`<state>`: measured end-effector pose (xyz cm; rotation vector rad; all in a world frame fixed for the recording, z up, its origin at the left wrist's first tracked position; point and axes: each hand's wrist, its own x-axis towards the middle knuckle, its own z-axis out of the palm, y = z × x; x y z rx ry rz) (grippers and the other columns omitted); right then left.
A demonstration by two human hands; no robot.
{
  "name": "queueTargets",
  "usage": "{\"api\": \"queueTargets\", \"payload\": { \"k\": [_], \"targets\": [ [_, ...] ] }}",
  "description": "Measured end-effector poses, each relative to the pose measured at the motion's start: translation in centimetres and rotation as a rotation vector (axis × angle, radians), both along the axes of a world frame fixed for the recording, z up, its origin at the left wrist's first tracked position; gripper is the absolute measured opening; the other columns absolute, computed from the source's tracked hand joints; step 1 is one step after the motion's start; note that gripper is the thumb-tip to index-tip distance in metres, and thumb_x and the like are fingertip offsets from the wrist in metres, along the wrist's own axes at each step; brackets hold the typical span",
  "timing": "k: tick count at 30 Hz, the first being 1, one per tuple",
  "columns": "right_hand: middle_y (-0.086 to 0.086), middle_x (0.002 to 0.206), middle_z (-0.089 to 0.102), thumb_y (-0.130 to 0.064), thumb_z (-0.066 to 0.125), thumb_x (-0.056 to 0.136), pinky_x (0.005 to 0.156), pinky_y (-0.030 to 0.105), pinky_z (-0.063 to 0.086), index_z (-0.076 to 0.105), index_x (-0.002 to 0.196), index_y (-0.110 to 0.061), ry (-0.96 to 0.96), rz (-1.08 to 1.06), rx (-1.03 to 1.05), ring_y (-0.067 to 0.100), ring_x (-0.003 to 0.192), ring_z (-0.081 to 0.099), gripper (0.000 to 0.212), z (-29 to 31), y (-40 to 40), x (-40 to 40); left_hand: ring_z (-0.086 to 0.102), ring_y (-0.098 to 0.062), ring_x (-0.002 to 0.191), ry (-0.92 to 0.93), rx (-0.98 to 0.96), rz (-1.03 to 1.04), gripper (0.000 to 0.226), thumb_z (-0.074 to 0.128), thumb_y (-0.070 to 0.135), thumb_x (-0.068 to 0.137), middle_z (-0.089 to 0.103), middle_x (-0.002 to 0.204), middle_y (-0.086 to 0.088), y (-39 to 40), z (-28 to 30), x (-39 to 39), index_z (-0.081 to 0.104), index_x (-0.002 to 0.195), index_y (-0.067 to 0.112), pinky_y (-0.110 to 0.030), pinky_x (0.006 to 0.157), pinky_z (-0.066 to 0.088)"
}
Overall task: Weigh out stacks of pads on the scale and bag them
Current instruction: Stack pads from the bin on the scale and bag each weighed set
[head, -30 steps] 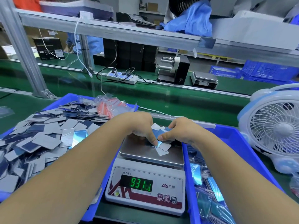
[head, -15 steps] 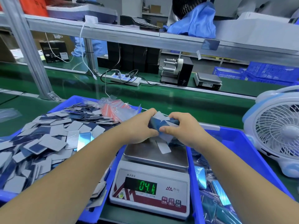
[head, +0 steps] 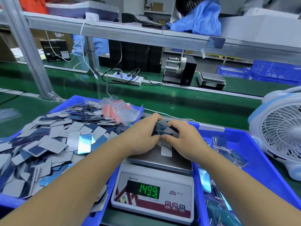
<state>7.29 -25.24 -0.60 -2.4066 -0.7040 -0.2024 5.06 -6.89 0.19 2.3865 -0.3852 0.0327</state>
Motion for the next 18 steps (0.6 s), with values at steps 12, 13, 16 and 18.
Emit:
{"api": "queueTargets", "payload": {
  "k": [12, 13, 16, 18],
  "targets": [
    [-0.017, 0.083, 0.063, -0.025, 0.073, 0.082, 0.069, 0.026, 0.041, 0.062, 0.091, -0.026, 0.046, 0.034, -0.054, 0.016, 0.087, 0.055, 0.015, 0.4, 0.3, -0.2, 0.038, -0.002, 0.128, -0.023, -0.112, -0.022, 0.064, 0.055, 0.009, 0.091, 0.043, 0.142, 0.009, -0.1, 0.4, -0.8, 0.039, 0.149, 0.03, -0.02, 0.109, 0.03],
    [-0.016, 0.085, 0.065, -0.025, 0.072, 0.083, 0.071, 0.028, 0.042, 0.063, 0.094, -0.024, 0.058, 0.026, -0.069, 0.016, 0.089, 0.056, 0.014, 0.4, 0.3, -0.1, 0.038, -0.002, 0.128, -0.057, -0.108, -0.007, 0.063, 0.053, 0.011, 0.092, 0.043, 0.142, 0.01, 0.2, 0.4, -0.9, 0.038, 0.15, 0.031, -0.023, 0.11, 0.03],
    [-0.012, 0.095, 0.065, -0.023, 0.068, 0.085, 0.079, 0.031, 0.042, 0.062, 0.099, -0.022, 0.068, 0.001, -0.081, 0.019, 0.096, 0.054, 0.016, -0.2, 0.4, -0.2, 0.02, -0.013, 0.144, -0.114, 0.266, -0.009, 0.068, 0.048, 0.024, 0.094, 0.026, 0.159, 0.008, 0.4, -0.2, -1.2, 0.023, 0.157, 0.028, -0.037, 0.119, 0.018],
    [-0.01, 0.103, 0.063, -0.025, 0.067, 0.086, 0.081, 0.027, 0.036, 0.06, 0.109, -0.026, 0.047, -0.009, -0.104, 0.017, 0.101, 0.049, 0.024, -0.5, 0.6, -0.2, 0.01, -0.015, 0.147, -0.065, 0.486, 0.042, 0.069, 0.041, 0.034, 0.096, 0.015, 0.164, 0.006, 0.4, -1.3, -1.6, 0.014, 0.158, 0.025, -0.043, 0.118, 0.011]
  ]
}}
